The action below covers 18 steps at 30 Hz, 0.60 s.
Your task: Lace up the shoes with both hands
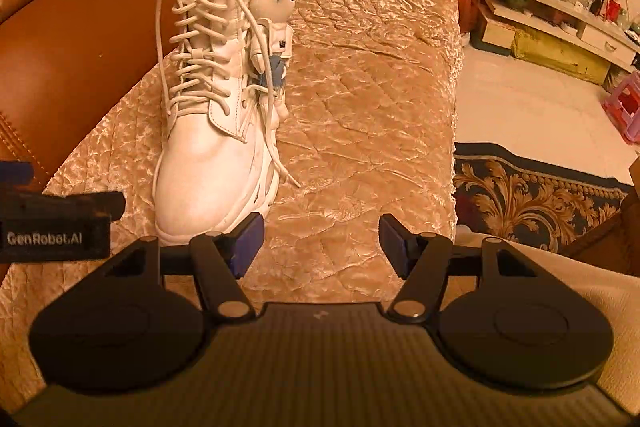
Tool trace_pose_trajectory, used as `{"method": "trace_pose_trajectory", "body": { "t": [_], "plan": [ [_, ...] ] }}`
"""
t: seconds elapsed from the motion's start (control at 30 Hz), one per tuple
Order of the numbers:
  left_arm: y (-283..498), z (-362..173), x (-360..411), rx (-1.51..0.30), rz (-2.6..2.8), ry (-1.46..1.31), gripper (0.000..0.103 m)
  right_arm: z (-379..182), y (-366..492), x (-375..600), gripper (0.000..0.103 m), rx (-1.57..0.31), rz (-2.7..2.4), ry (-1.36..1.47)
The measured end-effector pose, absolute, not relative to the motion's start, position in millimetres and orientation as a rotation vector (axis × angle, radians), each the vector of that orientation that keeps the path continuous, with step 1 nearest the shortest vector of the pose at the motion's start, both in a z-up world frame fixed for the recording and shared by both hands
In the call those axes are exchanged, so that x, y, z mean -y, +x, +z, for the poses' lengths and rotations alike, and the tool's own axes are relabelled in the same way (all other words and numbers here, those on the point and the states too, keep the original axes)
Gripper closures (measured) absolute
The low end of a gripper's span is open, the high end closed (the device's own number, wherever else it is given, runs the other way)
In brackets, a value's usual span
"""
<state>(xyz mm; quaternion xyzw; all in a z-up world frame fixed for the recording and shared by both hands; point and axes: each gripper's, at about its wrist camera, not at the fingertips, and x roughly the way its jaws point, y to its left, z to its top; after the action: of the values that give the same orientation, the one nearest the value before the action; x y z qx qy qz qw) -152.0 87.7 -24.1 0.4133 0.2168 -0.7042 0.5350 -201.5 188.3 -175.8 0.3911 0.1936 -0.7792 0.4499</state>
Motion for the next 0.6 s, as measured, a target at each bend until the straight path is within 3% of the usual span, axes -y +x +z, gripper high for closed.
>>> {"method": "trace_pose_trajectory", "body": {
  "t": [0.6],
  "plan": [
    [-142, -22, -84, -0.558, -1.688, 0.950, 0.000, -175, -193, -177, 0.031, -0.470, -1.915, 0.967]
  ]
}}
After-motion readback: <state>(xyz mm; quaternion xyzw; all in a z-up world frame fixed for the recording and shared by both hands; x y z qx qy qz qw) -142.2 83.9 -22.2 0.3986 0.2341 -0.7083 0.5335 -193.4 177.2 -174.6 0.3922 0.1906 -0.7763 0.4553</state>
